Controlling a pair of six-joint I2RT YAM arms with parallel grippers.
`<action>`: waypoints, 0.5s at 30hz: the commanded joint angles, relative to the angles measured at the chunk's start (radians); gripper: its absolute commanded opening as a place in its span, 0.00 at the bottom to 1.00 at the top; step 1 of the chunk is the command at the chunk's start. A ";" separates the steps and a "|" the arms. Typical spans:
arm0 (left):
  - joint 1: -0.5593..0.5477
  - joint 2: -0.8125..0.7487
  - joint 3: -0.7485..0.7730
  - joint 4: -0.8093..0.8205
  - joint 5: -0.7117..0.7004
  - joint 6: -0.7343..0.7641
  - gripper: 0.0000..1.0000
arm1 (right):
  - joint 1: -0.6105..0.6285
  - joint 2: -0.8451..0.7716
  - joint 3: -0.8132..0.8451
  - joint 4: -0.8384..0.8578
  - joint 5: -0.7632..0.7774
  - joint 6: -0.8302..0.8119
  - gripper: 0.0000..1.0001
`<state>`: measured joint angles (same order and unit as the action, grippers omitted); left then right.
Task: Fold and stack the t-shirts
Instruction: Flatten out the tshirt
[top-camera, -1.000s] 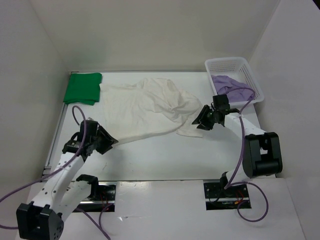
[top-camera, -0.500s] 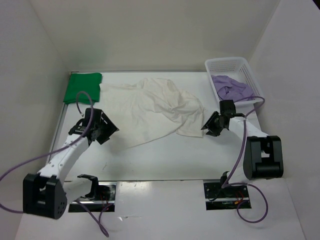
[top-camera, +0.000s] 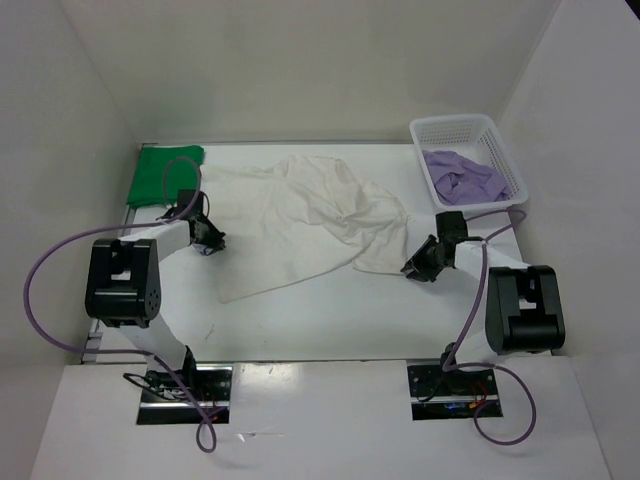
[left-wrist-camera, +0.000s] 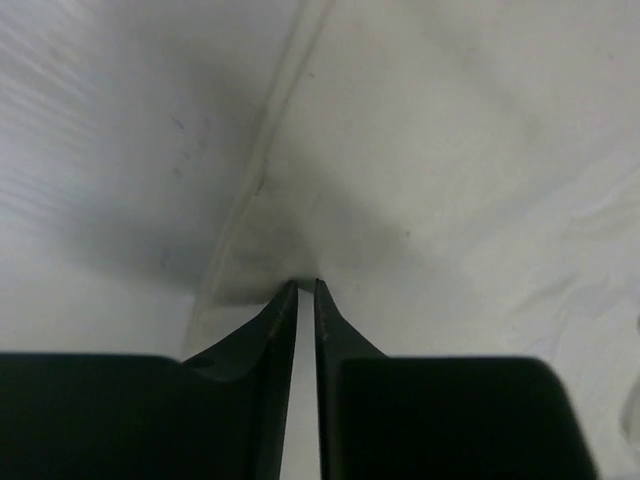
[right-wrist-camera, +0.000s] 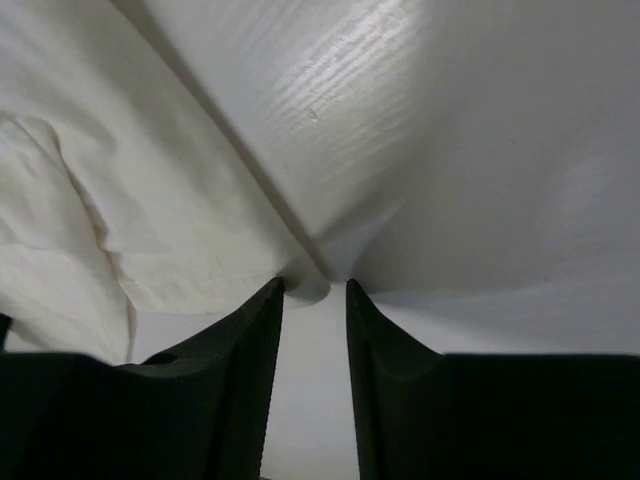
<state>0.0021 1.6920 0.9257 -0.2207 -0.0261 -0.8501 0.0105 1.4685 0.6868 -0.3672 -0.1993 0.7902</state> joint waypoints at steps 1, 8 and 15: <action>0.056 0.058 0.042 0.038 -0.040 0.045 0.16 | -0.001 0.027 0.039 0.093 -0.023 0.003 0.30; 0.142 0.126 0.113 0.047 -0.080 0.088 0.07 | 0.092 0.093 0.207 0.018 0.058 -0.058 0.00; 0.142 0.114 0.251 0.001 -0.121 0.149 0.03 | 0.253 -0.071 0.428 -0.466 0.297 -0.204 0.00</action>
<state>0.1390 1.8336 1.1259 -0.2070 -0.1005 -0.7486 0.1974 1.4929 1.0180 -0.5724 -0.0349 0.6739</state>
